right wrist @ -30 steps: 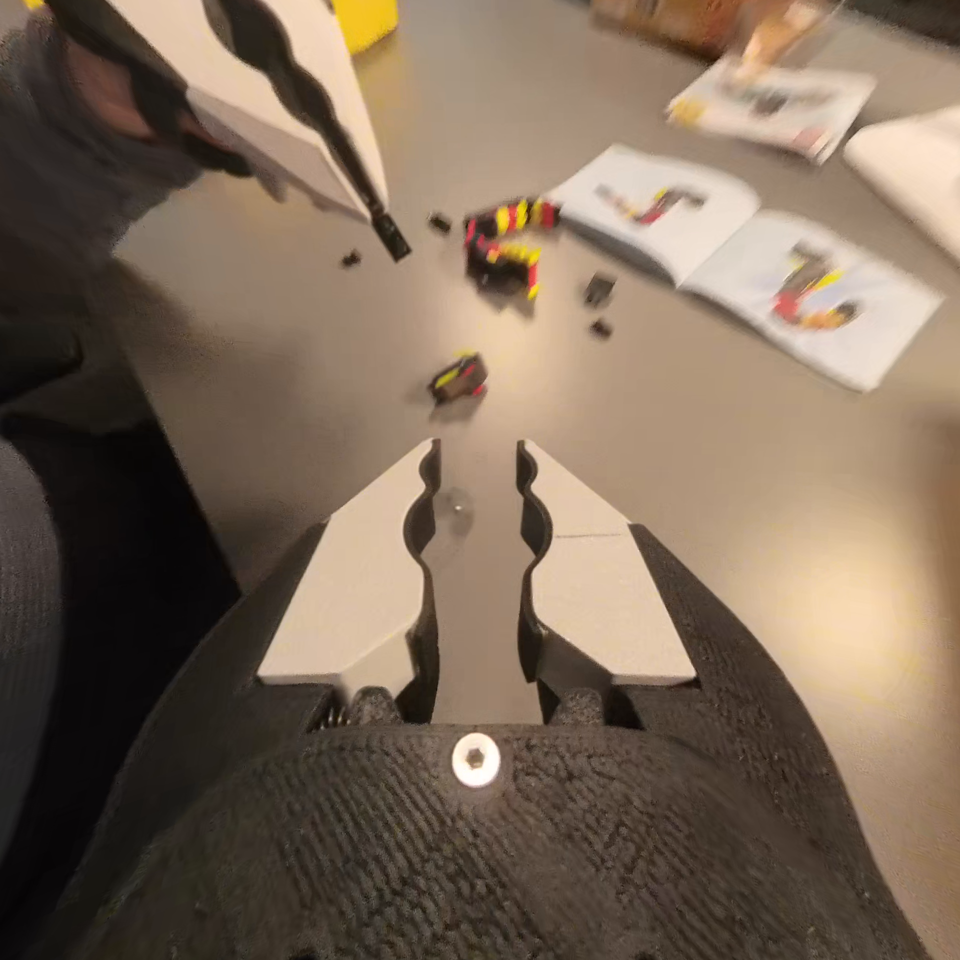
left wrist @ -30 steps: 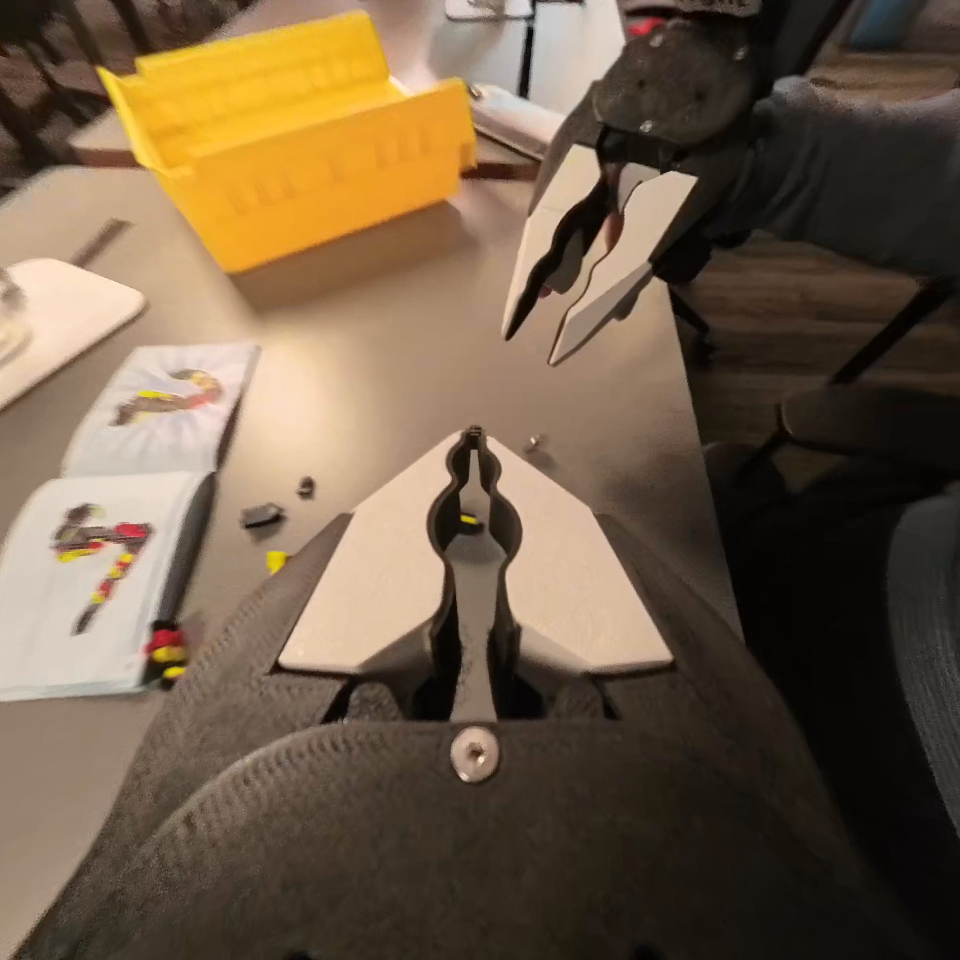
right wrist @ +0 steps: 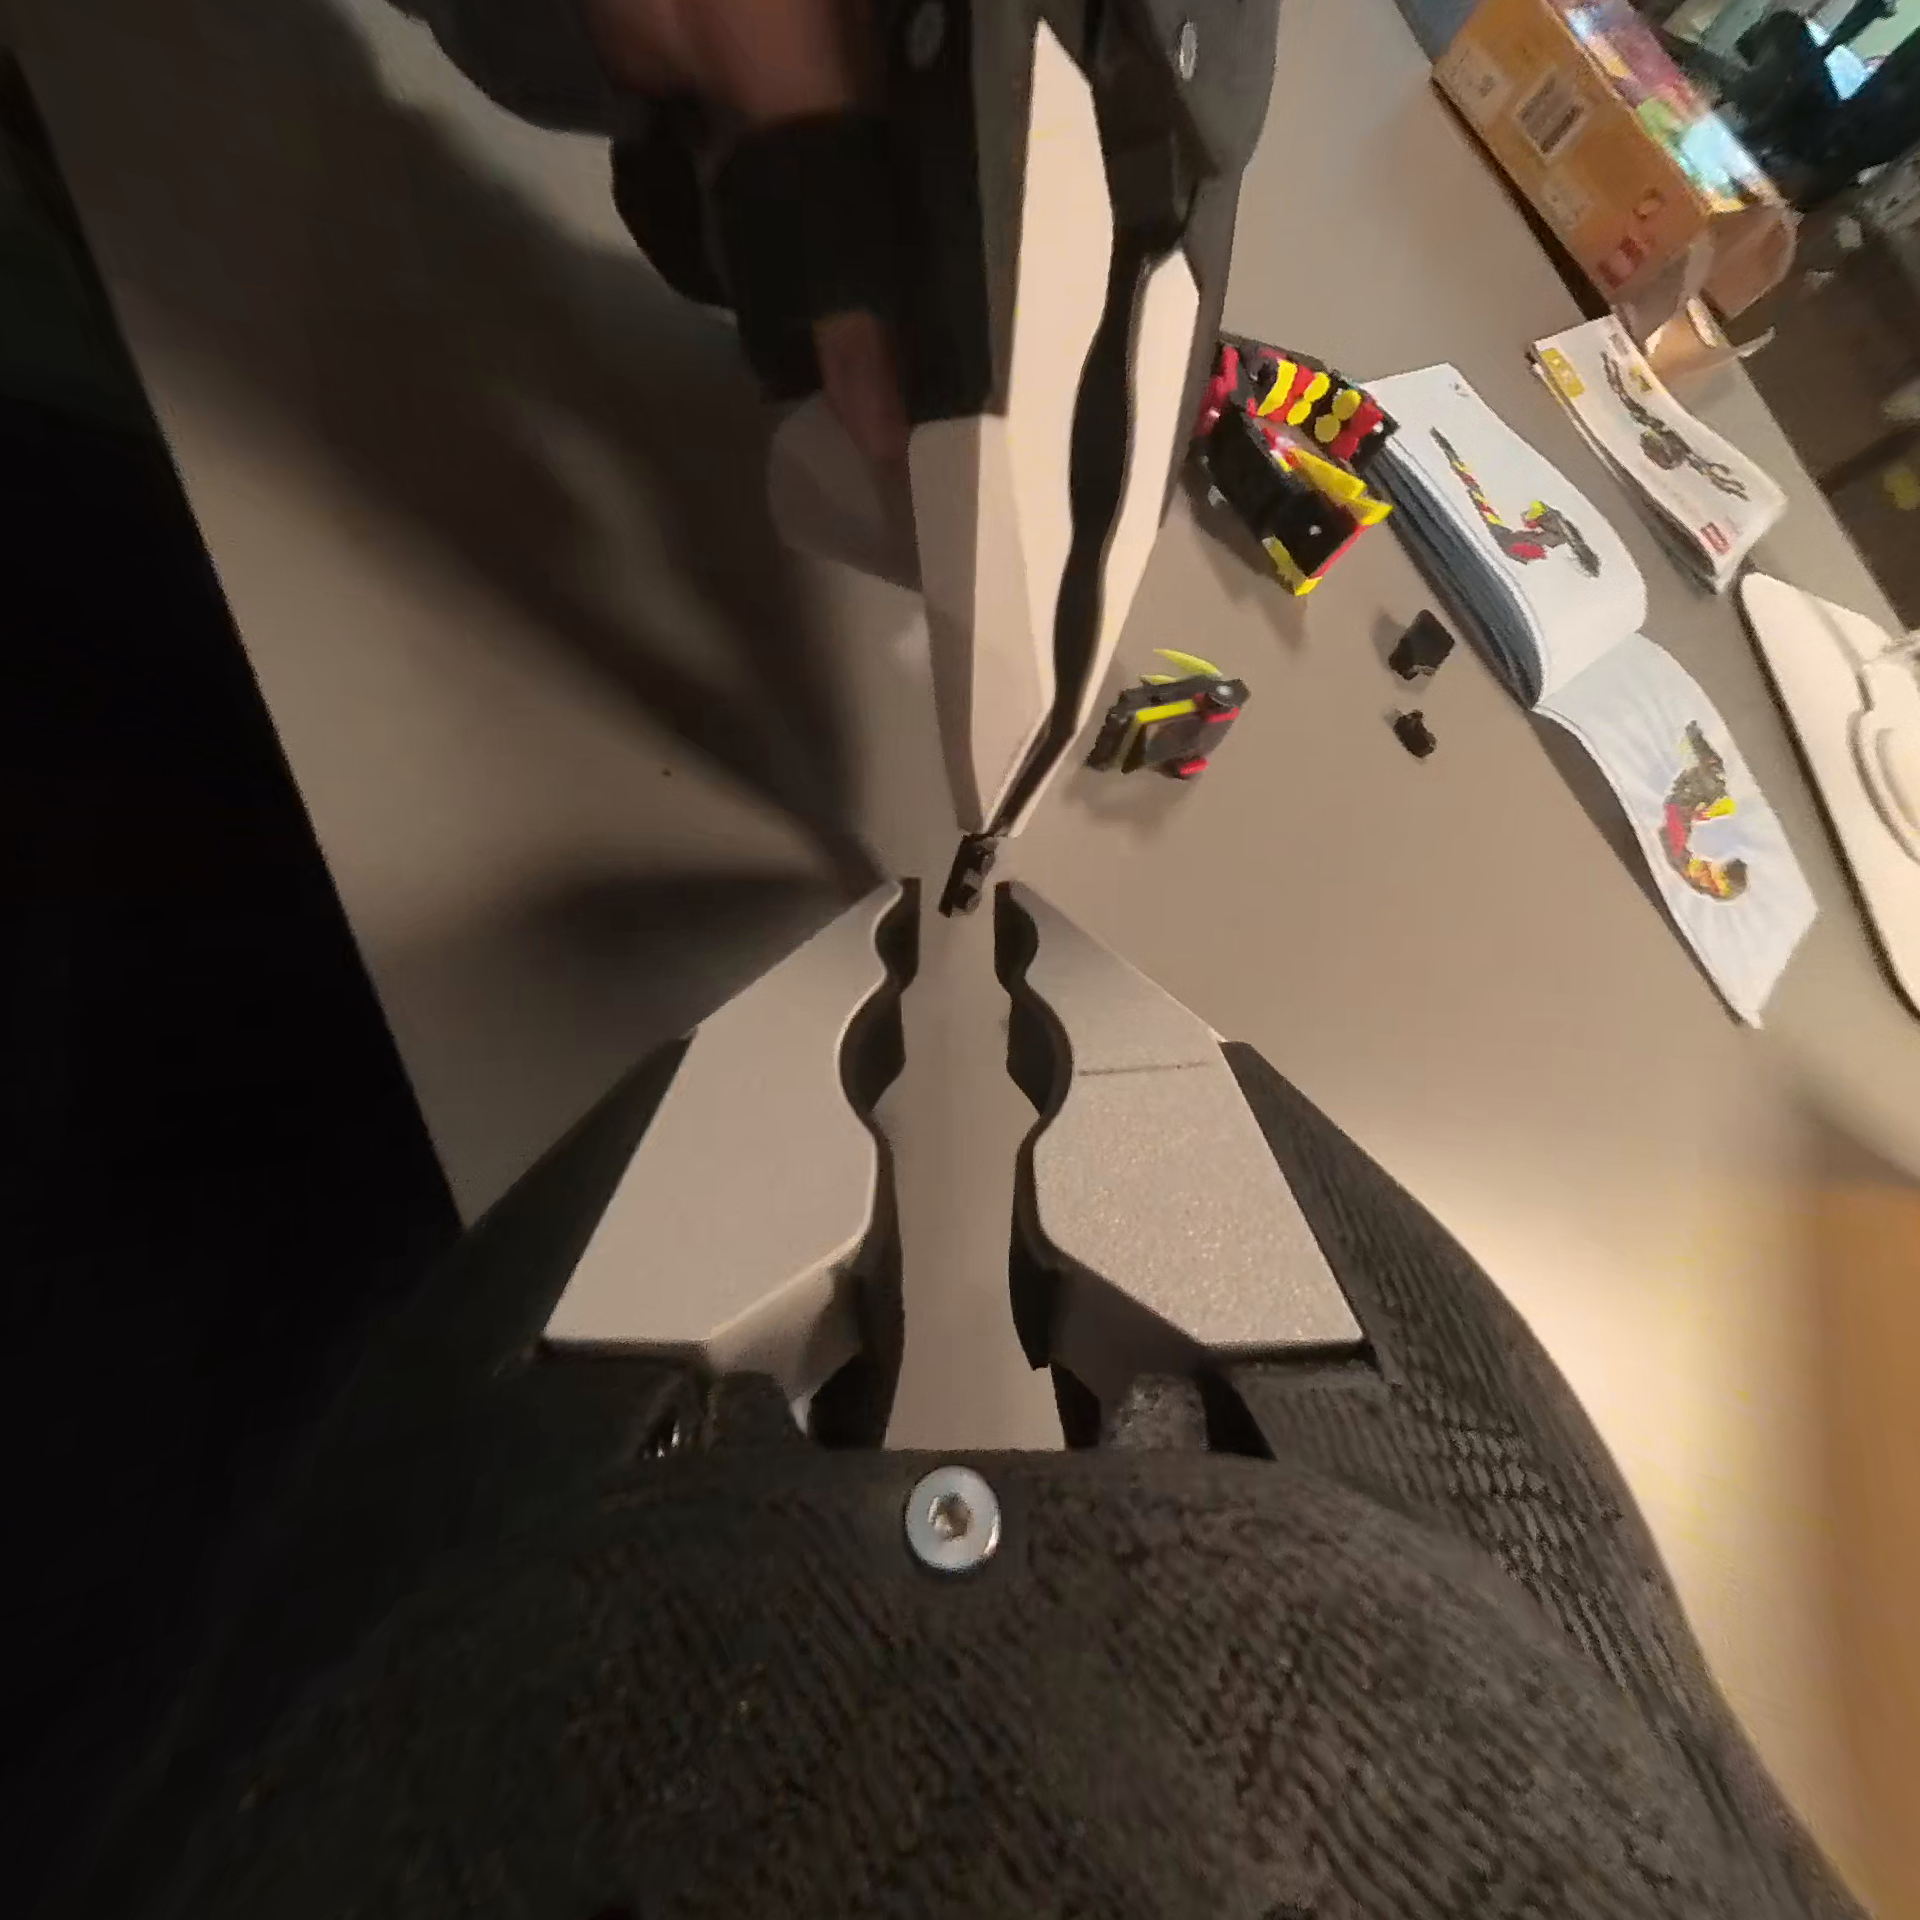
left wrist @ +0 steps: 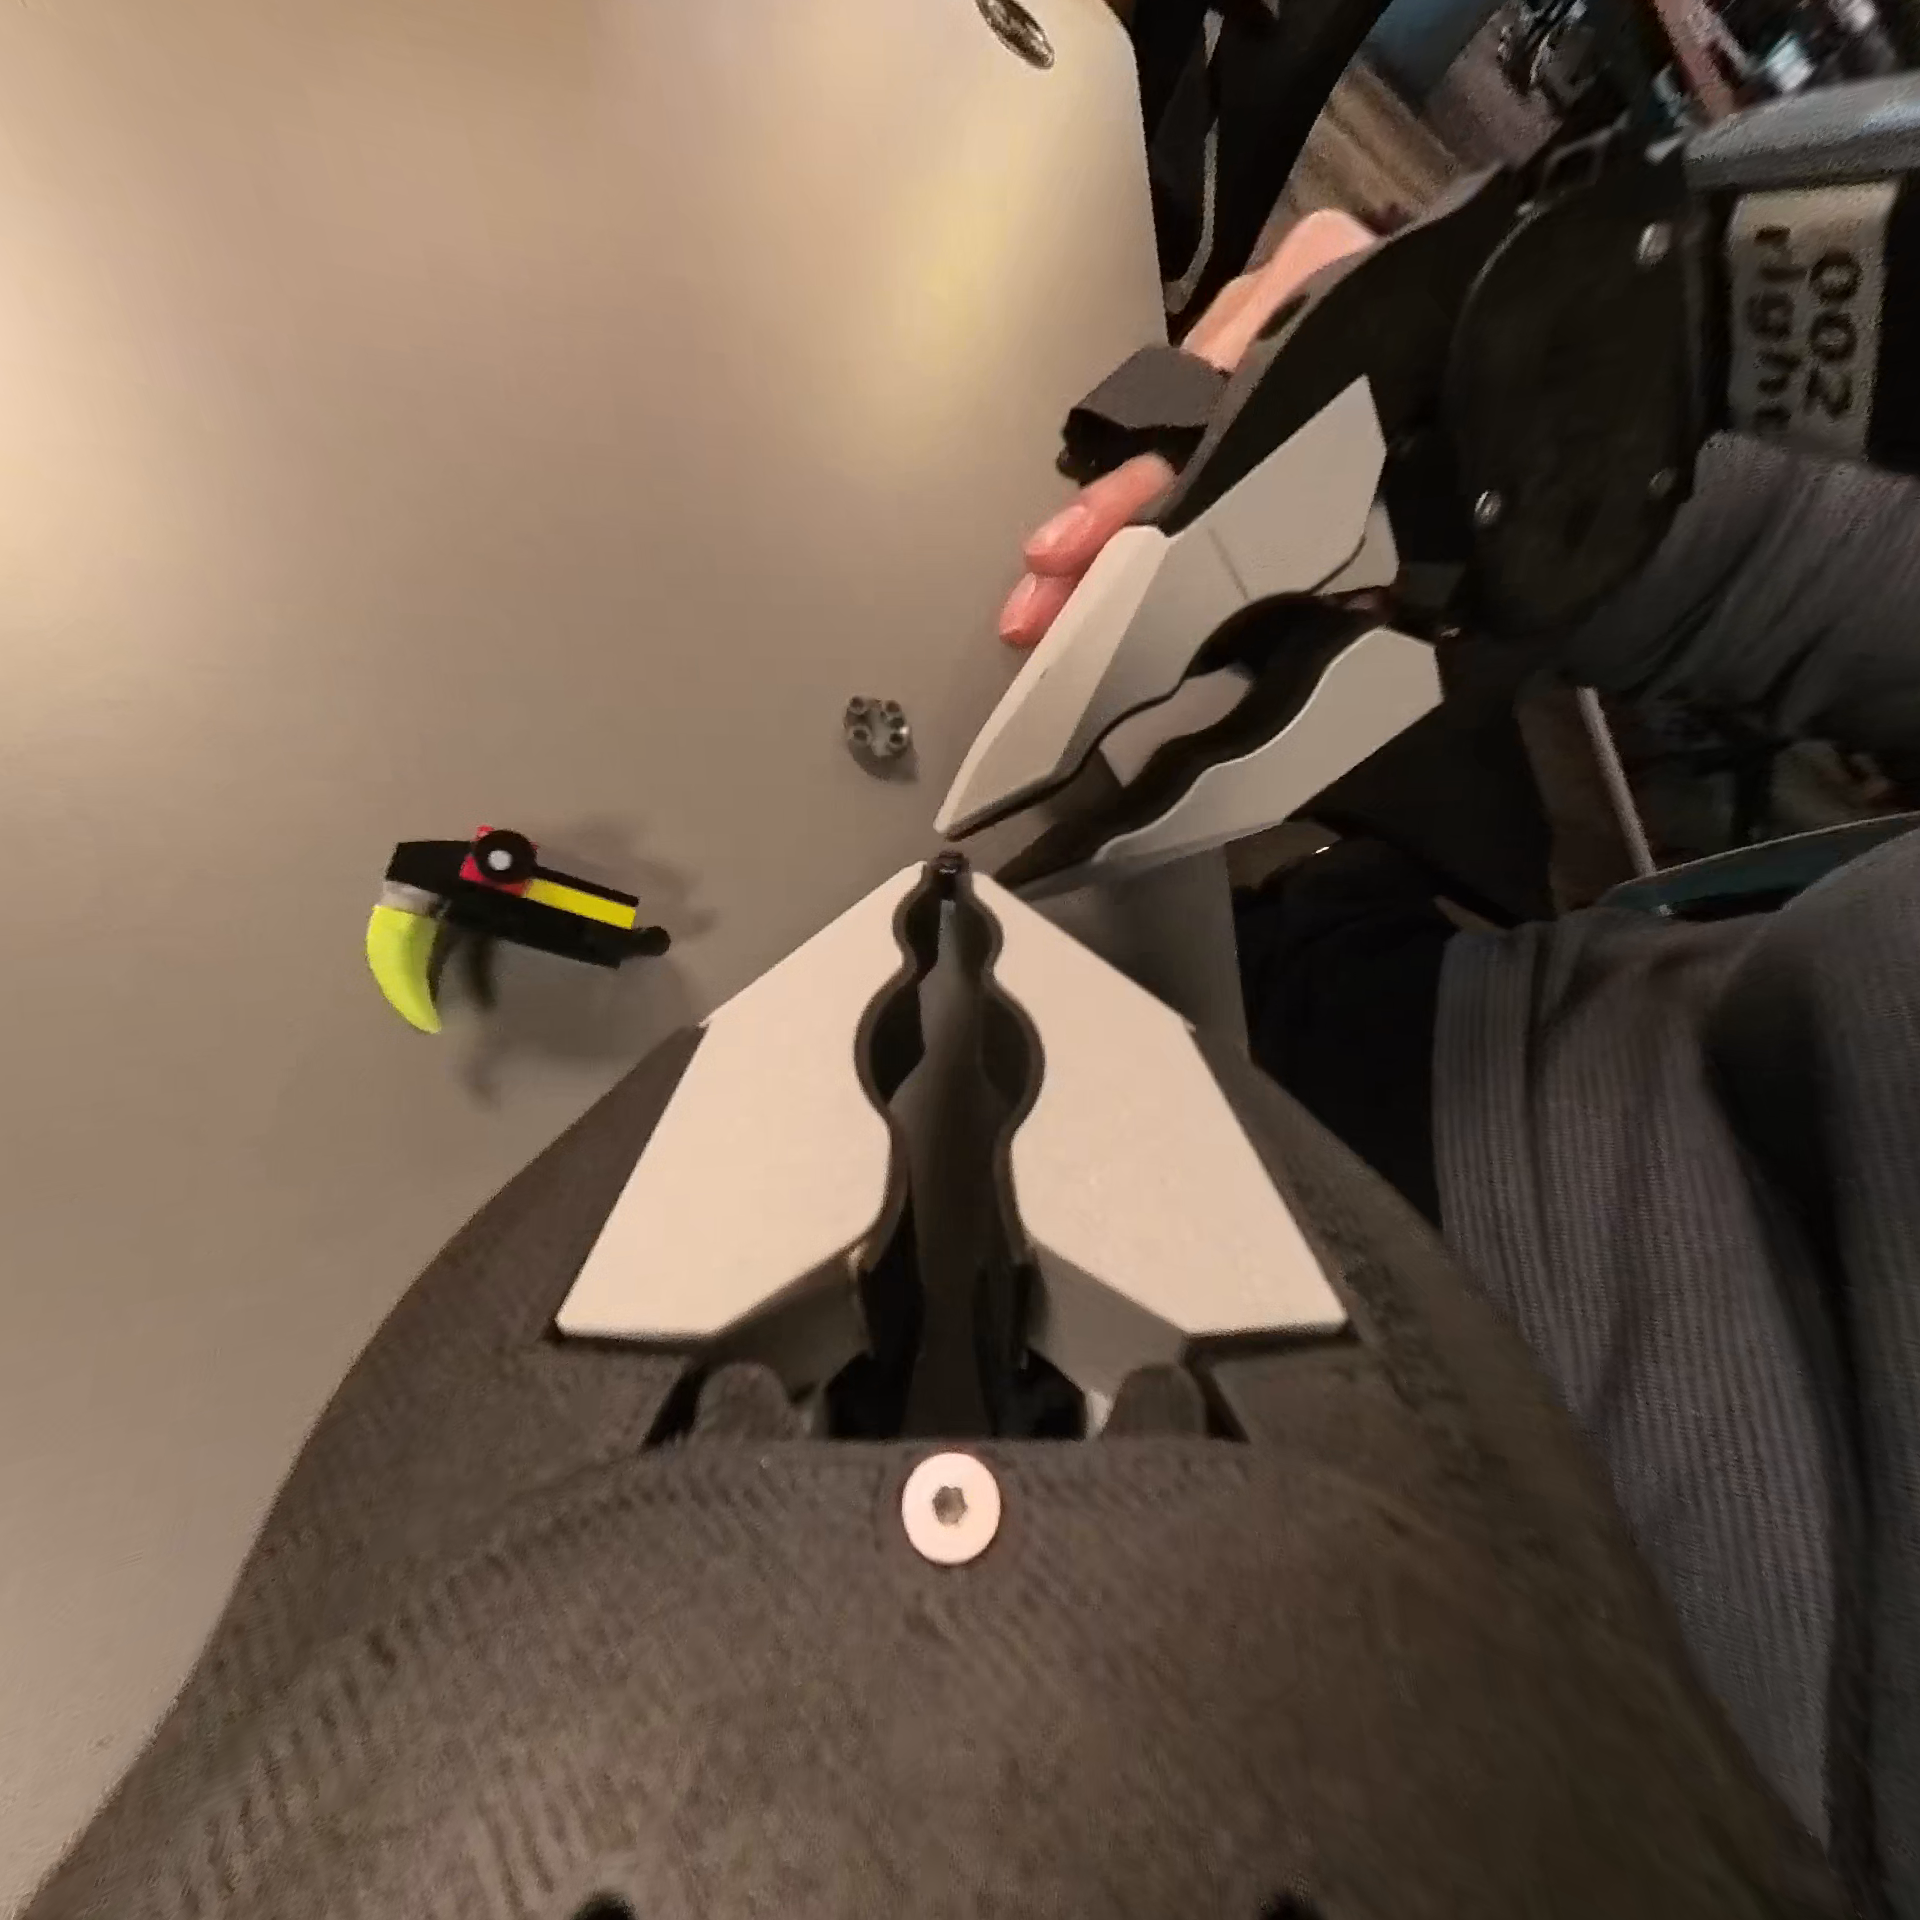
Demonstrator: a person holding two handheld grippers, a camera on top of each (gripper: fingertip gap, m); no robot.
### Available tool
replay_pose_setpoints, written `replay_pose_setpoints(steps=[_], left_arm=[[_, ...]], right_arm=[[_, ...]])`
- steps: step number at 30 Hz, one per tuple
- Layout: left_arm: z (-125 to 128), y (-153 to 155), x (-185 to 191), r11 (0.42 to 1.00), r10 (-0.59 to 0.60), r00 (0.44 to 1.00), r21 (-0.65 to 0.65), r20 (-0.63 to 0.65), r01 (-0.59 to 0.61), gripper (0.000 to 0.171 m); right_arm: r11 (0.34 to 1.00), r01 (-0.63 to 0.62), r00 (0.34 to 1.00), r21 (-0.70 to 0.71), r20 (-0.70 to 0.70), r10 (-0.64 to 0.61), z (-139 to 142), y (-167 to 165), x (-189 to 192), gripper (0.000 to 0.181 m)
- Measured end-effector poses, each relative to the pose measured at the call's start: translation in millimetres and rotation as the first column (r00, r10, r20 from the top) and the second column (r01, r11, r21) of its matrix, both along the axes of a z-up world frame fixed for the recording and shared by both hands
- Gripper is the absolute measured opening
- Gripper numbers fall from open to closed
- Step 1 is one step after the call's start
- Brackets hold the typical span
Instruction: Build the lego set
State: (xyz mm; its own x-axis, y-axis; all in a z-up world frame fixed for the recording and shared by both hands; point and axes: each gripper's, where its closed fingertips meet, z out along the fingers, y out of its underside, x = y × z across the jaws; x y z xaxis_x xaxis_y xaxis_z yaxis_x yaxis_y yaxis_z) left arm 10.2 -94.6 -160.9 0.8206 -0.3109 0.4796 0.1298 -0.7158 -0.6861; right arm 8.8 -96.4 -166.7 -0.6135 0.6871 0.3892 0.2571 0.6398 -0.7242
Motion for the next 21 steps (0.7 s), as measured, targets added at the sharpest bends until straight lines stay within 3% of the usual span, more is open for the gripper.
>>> replay_pose_setpoints(steps=[8,11,13,16,21], left_arm=[[5.2,-0.8,3.4,0.999,0.020,0.985,-0.028,0.170,-0.016,0.001],[7.4,0.1,3.3,1.000,0.020,0.987,-0.003,0.157,-0.020,0.005],[11.5,3.0,-4.0,0.998,0.044,0.994,0.030,0.096,-0.047,0.033],[29.1,6.6,-16.5,0.985,0.088,0.994,0.140,0.061,-0.096,0.027],[36.4,5.9,-28.5,0.973,0.126,0.990,0.188,0.070,-0.137,0.023]], right_arm=[[0.998,-0.020,0.999,0.053,0.041,0.018,2.1,-2.0,-2.6,0.007],[0.996,-0.045,0.993,0.077,0.109,0.036,1.6,2.3,-3.0,0.003],[0.997,-0.081,0.965,0.017,0.253,0.074,-2.6,1.2,4.3,0.003],[0.994,-0.110,0.915,-0.027,0.388,0.112,-6.1,3.6,8.4,0.003],[0.987,-0.158,0.866,0.024,0.483,0.127,-13.4,6.1,9.2,0.003]])
